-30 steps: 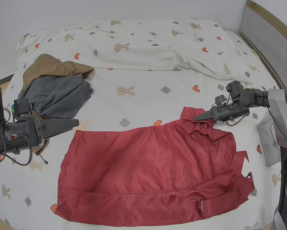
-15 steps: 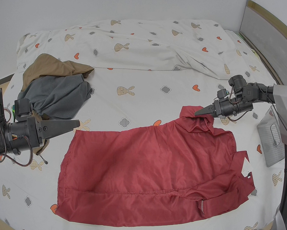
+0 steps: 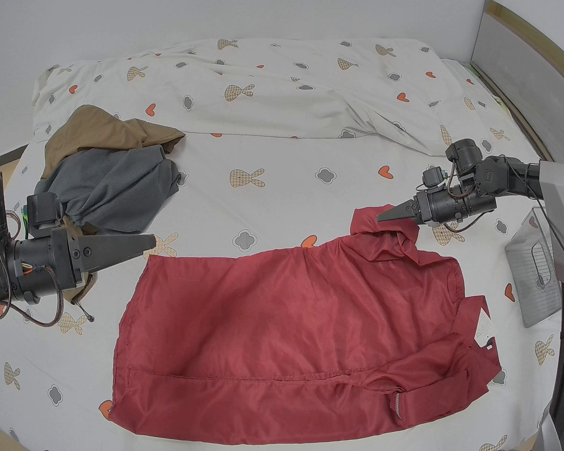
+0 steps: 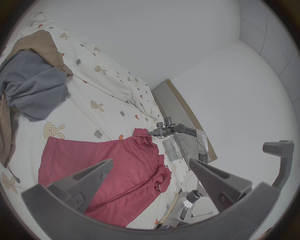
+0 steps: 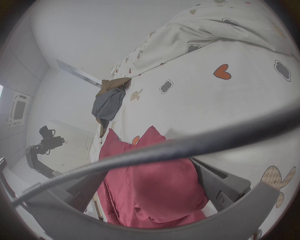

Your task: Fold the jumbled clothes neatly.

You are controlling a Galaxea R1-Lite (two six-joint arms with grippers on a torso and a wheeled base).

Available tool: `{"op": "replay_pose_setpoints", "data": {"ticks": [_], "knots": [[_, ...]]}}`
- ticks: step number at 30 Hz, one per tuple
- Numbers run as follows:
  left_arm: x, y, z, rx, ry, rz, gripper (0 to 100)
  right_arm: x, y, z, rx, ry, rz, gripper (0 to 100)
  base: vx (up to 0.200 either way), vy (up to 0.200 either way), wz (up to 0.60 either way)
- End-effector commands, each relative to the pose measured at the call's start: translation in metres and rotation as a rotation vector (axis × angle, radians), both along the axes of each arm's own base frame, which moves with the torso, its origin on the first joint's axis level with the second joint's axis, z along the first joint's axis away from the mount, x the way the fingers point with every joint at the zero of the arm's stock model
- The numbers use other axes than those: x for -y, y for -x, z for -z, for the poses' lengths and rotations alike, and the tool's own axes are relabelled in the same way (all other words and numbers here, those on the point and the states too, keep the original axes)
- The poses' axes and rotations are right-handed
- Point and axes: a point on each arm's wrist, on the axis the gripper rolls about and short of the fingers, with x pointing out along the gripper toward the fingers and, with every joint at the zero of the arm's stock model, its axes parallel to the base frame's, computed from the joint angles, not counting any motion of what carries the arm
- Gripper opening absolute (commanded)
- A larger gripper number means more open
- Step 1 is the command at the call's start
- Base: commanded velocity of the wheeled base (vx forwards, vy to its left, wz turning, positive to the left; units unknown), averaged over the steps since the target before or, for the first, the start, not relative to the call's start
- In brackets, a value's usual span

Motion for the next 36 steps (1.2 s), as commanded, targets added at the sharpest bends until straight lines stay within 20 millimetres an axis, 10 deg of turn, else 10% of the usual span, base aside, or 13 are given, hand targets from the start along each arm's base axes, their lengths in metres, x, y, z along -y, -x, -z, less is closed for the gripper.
{"op": "replay_pose_setpoints", "data": {"ticks": [1,17,18,36], "knots": [[0.000,0.000,0.000,0.000,0.000,-0.001,100,-0.001,0.001,-0.002,0.004,-0.001,-0.004,100,0.000,0.000,0.00],[0.000,0.000,-0.001,0.004,0.000,0.000,100,-0.022,0.015,-0.028,0.060,-0.001,-0.048,100,0.000,0.000,0.00],[0.000,0.000,-0.001,0.004,0.000,0.000,100,-0.022,0.015,-0.028,0.061,0.003,-0.046,0,0.000,0.000,0.00],[0.000,-0.002,0.002,0.009,0.001,-0.002,100,-0.022,0.021,-0.040,0.095,0.069,0.016,0,0.000,0.000,0.00]]}}
